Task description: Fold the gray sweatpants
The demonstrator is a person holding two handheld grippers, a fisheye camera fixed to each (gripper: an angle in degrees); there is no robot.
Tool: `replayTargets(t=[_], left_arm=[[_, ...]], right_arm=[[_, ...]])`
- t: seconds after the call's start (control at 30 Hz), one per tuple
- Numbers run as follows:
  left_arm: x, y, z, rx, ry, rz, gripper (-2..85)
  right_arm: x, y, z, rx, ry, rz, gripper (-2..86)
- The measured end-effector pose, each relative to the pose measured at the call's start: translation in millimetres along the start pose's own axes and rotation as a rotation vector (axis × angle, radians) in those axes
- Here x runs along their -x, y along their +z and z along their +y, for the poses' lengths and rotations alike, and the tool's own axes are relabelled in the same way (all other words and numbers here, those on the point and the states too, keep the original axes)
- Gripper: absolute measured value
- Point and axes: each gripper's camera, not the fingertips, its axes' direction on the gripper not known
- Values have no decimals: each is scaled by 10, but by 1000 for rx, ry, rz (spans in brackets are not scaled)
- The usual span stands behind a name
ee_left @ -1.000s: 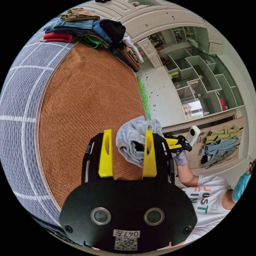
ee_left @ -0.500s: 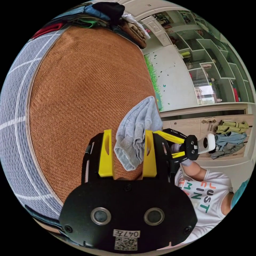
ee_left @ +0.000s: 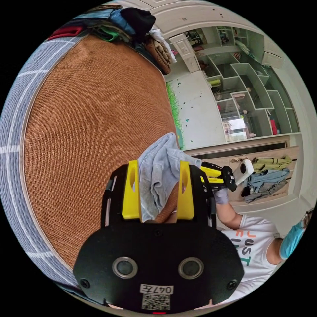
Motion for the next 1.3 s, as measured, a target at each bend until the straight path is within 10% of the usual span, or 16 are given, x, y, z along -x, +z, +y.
replayTargets(t=[0.67, 0.9, 1.13, 1.3], left_arm=[[-174, 16, 93, -17, -44, 51, 163], [-379, 70, 162, 19, -33, 30, 163], [-1027, 866, 100, 358, 150, -449, 95], [-1005, 447, 468, 228, -4, -331, 65]], right_arm=[[1202, 819, 15, 166, -343, 327, 57], [613, -329, 406, -37, -112, 279, 33], [-42, -1144, 702, -23, 24, 544, 32], [-178, -1170, 81, -64, -92, 609, 30]])
